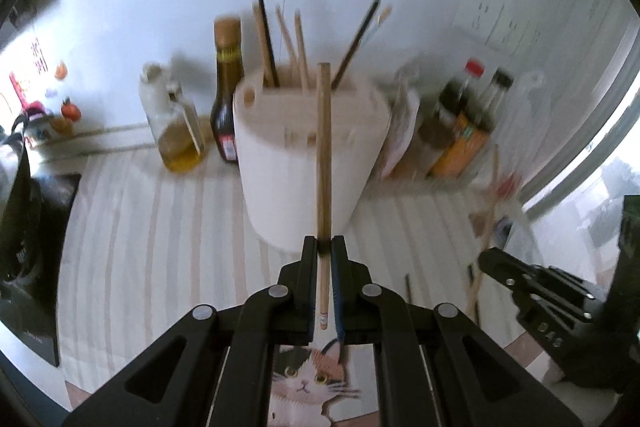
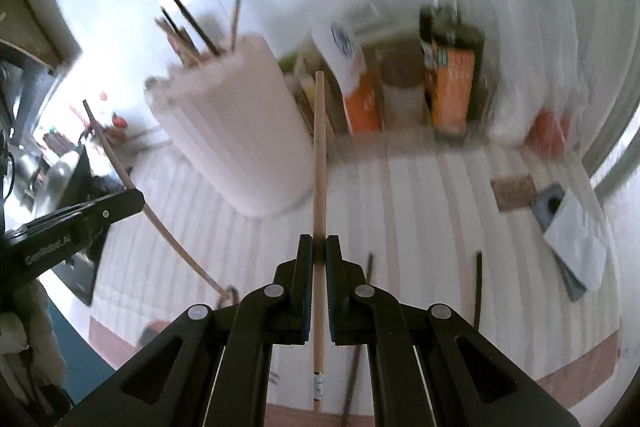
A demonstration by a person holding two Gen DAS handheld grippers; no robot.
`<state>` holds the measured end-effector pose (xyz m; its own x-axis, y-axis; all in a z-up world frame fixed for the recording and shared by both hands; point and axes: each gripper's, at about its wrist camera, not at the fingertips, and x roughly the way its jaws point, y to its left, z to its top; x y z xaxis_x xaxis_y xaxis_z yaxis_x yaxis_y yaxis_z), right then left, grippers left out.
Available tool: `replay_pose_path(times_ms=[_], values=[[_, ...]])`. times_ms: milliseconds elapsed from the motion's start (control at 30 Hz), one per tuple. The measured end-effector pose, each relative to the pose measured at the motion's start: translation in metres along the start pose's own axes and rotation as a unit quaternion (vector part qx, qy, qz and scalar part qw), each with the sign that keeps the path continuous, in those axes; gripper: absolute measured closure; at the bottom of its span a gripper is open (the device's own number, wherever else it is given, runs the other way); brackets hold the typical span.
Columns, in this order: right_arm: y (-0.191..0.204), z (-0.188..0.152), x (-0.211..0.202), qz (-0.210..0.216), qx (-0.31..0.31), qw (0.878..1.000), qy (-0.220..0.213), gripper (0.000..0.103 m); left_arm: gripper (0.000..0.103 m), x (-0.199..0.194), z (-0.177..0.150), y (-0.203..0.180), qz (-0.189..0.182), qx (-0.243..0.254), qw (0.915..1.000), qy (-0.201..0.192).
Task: Organize utensils
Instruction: 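Lift both wooden chopsticks upright and carry them over the cream holder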
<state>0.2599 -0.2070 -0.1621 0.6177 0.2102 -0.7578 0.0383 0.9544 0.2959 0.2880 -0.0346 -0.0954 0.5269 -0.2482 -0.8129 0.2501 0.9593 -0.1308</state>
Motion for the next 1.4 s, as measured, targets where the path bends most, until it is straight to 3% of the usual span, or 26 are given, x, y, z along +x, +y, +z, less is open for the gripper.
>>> replay_pose_path(times_ms=[333,667,933,1200,1400], values=[[0.042,0.076,-0.036,0.041,-0.019,0.994,-0.095,0.097,0.099,-0.067,0.068,-0.013,-0.025,0.007,0.9959,-0.087],[0.057,0.173,-0.051,0.059,0.009,0.979,-0.196,0.097,0.099,-0.098,0.152,0.001,0.008,0.004,0.9853,-0.171],[0.062,0.221,-0.019,0.048,0.014,0.972,-0.228,0.097,0.099,-0.052,0.194,0.027,0.032,-0.006,0.9878,-0.152],[0.076,0.230,0.024,0.042,0.005,0.973,-0.226,0.097,0.099,-0.002,0.192,0.043,0.026,-0.023,0.9937,-0.107],[0.085,0.224,0.042,0.044,-0.006,0.969,-0.243,0.097,0.099,0.019,0.190,0.052,0.027,-0.033,0.9938,-0.103]])
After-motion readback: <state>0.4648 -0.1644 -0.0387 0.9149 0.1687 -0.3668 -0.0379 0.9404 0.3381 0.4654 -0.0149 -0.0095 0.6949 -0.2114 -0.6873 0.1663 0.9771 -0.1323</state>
